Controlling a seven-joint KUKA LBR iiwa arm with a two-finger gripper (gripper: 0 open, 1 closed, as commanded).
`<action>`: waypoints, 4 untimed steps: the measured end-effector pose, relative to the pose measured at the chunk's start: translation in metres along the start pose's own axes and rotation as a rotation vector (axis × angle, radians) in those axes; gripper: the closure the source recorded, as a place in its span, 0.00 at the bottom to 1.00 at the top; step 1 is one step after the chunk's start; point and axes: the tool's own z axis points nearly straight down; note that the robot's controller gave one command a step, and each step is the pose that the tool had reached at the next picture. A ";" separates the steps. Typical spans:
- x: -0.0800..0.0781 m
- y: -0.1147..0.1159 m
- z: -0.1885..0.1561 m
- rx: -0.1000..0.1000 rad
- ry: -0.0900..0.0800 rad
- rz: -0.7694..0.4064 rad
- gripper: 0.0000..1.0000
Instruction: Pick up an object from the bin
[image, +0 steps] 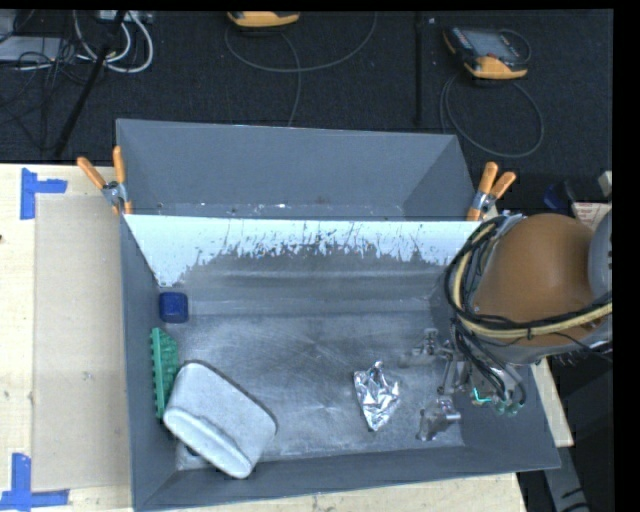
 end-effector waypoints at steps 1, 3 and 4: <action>-0.049 0.015 0.111 0.000 -0.016 -0.030 0.00; -0.111 0.000 0.110 0.005 -0.011 -0.586 0.00; -0.113 -0.001 0.104 0.007 -0.020 -0.582 1.00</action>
Offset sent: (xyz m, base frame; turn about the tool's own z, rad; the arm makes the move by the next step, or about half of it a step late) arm 0.0448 0.0151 -0.1121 -0.0295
